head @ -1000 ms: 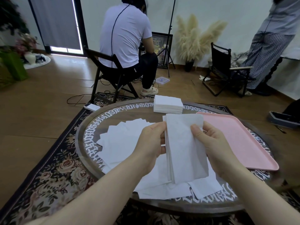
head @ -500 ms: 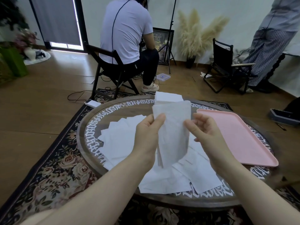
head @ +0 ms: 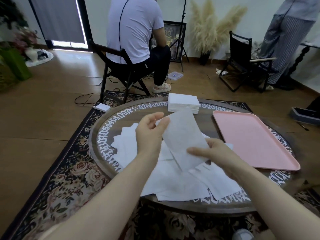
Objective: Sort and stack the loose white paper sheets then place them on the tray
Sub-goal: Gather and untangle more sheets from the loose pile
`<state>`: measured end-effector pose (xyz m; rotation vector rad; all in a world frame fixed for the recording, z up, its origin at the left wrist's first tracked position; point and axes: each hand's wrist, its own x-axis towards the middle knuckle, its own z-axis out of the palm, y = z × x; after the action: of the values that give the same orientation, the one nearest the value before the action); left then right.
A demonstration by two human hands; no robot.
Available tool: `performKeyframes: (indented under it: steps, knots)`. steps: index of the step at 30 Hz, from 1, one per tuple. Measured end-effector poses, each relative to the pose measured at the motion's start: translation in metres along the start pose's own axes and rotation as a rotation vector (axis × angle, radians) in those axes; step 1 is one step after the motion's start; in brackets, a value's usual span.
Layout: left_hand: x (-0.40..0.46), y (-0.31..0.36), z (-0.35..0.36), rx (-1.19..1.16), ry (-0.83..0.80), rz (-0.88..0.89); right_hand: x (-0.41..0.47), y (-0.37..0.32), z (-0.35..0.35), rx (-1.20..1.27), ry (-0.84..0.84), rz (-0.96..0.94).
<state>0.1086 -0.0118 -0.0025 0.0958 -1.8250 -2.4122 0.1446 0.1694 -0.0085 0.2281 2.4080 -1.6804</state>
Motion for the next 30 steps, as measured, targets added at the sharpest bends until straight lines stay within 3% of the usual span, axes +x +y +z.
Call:
performKeyframes:
  steps: [2,4,6,10,12,15,19,30]
  knots:
    - [0.01,0.002,-0.013,0.335,-0.239,0.102,0.002,-0.001,-0.006,-0.016,0.11,-0.095]
    - [0.018,0.0,-0.024,0.691,-0.357,0.144,0.001,-0.002,-0.009,-0.076,0.191,-0.193]
    - [0.023,-0.004,-0.031,0.909,-0.329,0.169,0.002,-0.002,-0.009,-0.136,0.254,-0.248]
    - [0.039,-0.005,-0.035,1.102,-0.33,0.309,0.014,-0.001,-0.009,-0.303,0.332,-0.308]
    - [0.048,-0.006,-0.036,1.038,-0.367,0.335,0.022,-0.001,-0.01,-0.371,0.298,-0.312]
    - [0.057,-0.018,-0.039,0.852,-0.383,0.232,0.033,0.002,-0.013,-0.407,0.23,-0.303]
    - [0.067,-0.035,-0.046,0.714,-0.419,0.124,0.041,0.015,-0.017,-0.297,0.113,-0.237]
    - [0.085,-0.051,-0.045,0.751,-0.482,0.206,0.064,0.04,-0.03,-0.259,0.118,-0.191]
